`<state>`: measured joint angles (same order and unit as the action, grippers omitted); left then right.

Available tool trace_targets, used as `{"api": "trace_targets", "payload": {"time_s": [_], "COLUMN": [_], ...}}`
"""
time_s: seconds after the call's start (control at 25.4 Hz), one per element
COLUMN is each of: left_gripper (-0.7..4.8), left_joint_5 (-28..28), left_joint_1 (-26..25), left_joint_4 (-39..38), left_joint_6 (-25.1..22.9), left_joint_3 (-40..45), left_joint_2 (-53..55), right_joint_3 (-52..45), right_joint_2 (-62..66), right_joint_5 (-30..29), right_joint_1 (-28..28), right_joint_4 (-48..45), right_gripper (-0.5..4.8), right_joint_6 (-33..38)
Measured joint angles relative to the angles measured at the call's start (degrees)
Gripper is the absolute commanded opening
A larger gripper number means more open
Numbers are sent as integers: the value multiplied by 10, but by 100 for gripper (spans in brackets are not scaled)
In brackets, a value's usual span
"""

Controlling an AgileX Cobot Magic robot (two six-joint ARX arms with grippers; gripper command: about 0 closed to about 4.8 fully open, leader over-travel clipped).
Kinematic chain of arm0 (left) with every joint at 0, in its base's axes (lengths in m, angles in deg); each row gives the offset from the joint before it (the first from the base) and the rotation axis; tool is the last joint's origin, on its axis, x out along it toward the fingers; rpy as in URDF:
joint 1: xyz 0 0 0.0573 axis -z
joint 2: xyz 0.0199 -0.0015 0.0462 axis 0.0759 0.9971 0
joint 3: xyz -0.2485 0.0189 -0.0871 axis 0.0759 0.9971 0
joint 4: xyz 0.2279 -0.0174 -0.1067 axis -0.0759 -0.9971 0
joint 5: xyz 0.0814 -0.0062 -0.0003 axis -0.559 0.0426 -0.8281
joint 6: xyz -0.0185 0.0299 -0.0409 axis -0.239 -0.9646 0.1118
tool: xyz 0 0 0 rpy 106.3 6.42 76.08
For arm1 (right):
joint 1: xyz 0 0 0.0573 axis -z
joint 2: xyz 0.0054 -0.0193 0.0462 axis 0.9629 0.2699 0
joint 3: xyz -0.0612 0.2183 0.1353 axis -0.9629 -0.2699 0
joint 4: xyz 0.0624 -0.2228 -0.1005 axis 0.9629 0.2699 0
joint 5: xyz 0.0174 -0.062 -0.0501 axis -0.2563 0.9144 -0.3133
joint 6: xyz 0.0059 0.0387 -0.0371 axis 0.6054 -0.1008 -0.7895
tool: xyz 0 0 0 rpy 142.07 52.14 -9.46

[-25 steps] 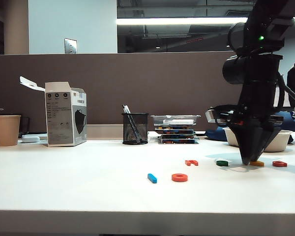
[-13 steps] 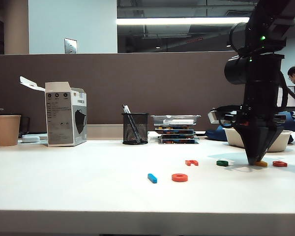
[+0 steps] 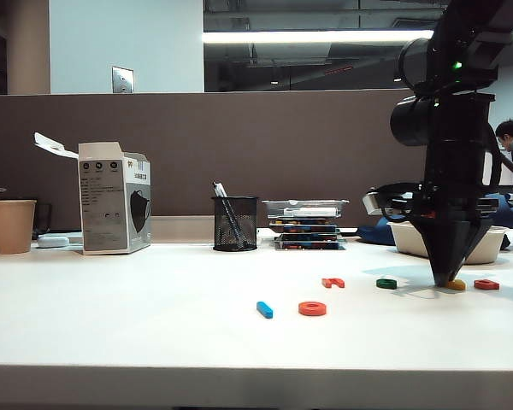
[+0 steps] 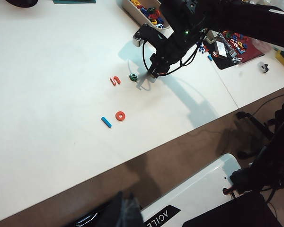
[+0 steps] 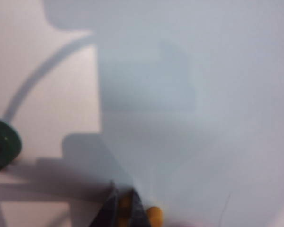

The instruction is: Select the appropriate letters from the row of letter magnets placed on the table to arrange into the word "love".

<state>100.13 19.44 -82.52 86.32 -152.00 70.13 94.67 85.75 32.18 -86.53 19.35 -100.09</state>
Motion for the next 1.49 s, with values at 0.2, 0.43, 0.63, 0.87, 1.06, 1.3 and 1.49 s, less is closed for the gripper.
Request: {"api": "trace_targets", "payload": {"time_s": [0.2,0.43,0.63,0.87,1.06,1.3,1.49], "left_gripper": [-5,-5,-5,-5,-5,-5,-5], "left_joint_5": [0,0,0,0,0,0,0], "left_joint_1": [0,0,0,0,0,0,0], "left_joint_4": [0,0,0,0,0,0,0], "left_joint_6": [0,0,0,0,0,0,0], "left_joint_3": [0,0,0,0,0,0,0], "left_joint_2": [0,0,0,0,0,0,0], "right_joint_3": [0,0,0,0,0,-2,-2], "right_joint_2": [0,0,1,1,1,2,2], "right_joint_5": [-1,-27,-50,-62,-67,-87,-90], "right_joint_1": [0,-1,-2,-6,-31,-84,-134], "right_joint_4": [0,1,3,58,77,67,60], "right_gripper": [-6,-6,-6,-6,-6,-6,-6], "right_joint_6": [35,72,112,129,141,179,219]}}
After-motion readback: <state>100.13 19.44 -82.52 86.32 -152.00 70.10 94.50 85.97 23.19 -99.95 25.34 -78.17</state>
